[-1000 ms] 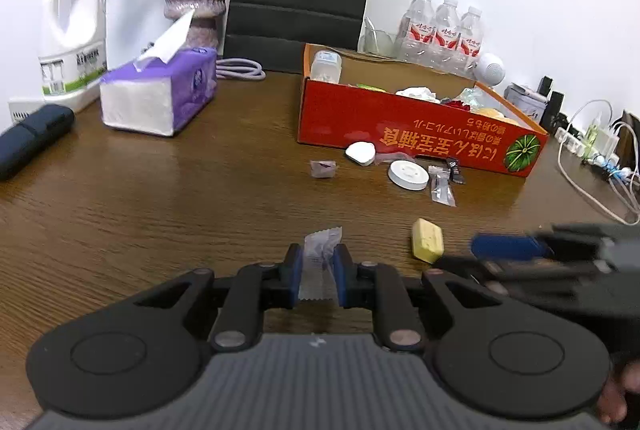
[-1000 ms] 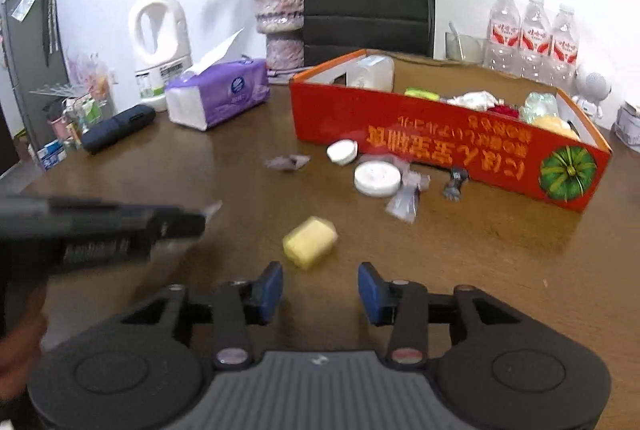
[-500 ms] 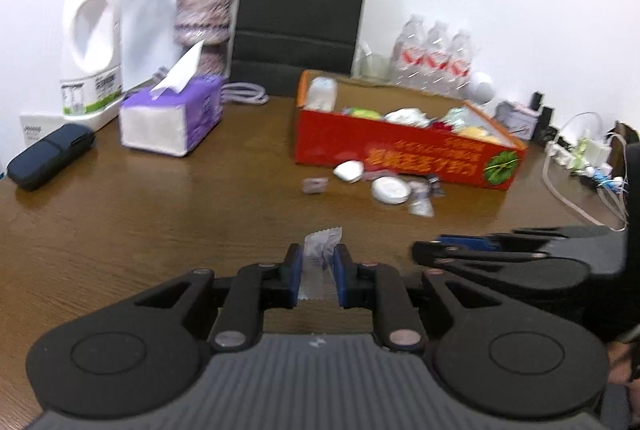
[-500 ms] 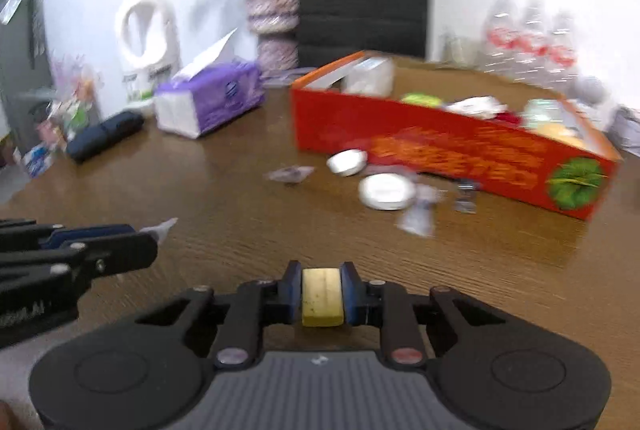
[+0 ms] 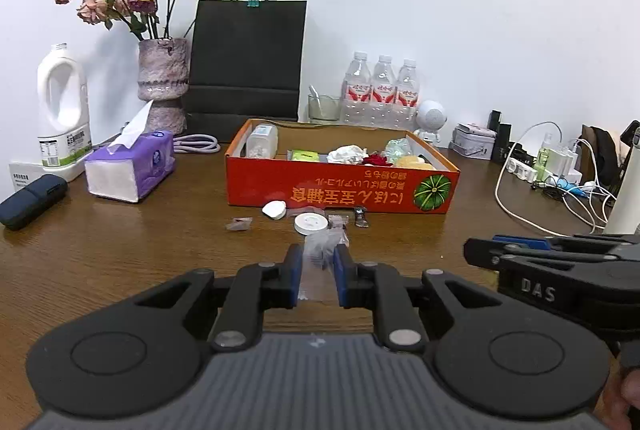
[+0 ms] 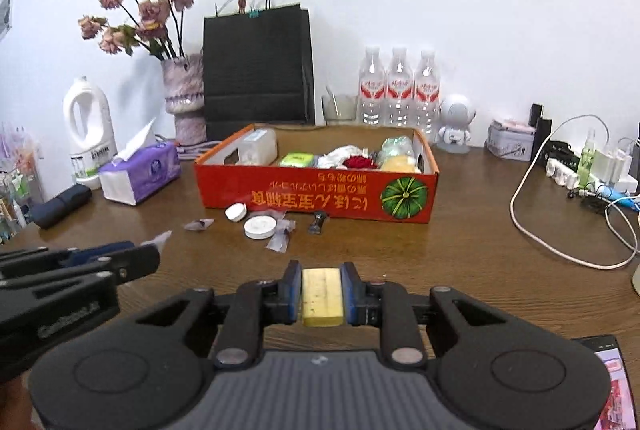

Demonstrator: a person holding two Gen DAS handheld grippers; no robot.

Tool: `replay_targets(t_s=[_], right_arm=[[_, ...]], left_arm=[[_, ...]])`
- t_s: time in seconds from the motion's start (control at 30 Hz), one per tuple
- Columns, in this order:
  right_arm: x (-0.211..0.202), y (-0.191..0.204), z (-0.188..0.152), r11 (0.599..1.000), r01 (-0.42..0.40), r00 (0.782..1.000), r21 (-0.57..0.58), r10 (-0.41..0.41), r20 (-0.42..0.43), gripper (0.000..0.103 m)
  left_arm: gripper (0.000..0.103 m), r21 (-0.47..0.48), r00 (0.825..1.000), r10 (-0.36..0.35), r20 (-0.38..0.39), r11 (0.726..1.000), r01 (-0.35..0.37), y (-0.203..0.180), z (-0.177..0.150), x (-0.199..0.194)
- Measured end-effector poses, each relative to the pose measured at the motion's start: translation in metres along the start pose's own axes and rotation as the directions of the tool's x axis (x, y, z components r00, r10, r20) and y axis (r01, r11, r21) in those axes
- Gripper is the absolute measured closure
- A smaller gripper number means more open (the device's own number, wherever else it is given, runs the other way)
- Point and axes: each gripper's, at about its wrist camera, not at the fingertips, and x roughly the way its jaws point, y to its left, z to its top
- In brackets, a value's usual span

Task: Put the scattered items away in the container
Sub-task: 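Carry the soap bar and clear wrapper over the box and open both tools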

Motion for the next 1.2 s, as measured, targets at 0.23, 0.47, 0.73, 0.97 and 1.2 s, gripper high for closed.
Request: replay_targets(t_s=[0.23, 0.47, 0.73, 0.97, 1.2], right_arm=[[0.013, -0.012, 0.024, 1.0, 0.007, 0.999, 0.019, -0.007, 0.035, 0.083], [0.066, -0.024, 0.084, 1.0, -0.004, 0.997, 0.03, 0.001, 0.083, 0.083], [0.151, -0.032, 0.131, 0.999, -0.021, 0.998, 0.05, 0.018, 0.054, 0.083], [0.199, -0.036, 0.154, 0.998, -0.02, 0.999, 0.054, 0.017, 0.048, 0.083], [0.266, -0.038, 0.17, 0.986, -0.133, 0.979, 0.098, 0.146, -0.144, 0.083]], left_arm=[[0.085, 0.037, 0.998, 0.012, 0.059, 0.999, -0.014, 0.006, 0.04, 0.029], [0.085, 0.045, 0.996, 0.03, 0.08, 0.998, -0.034, 0.015, 0.098, 0.095], [0.085, 0.033, 0.999, 0.044, 0.012, 0.998, -0.044, 0.03, 0.126, 0.179], [0.085, 0.055, 0.999, 0.04, -0.033, 0.998, -0.038, 0.039, 0.142, 0.232], [0.085, 0.029, 0.945, 0.012, -0.326, 1.0, -0.003, 0.054, 0.159, 0.301]])
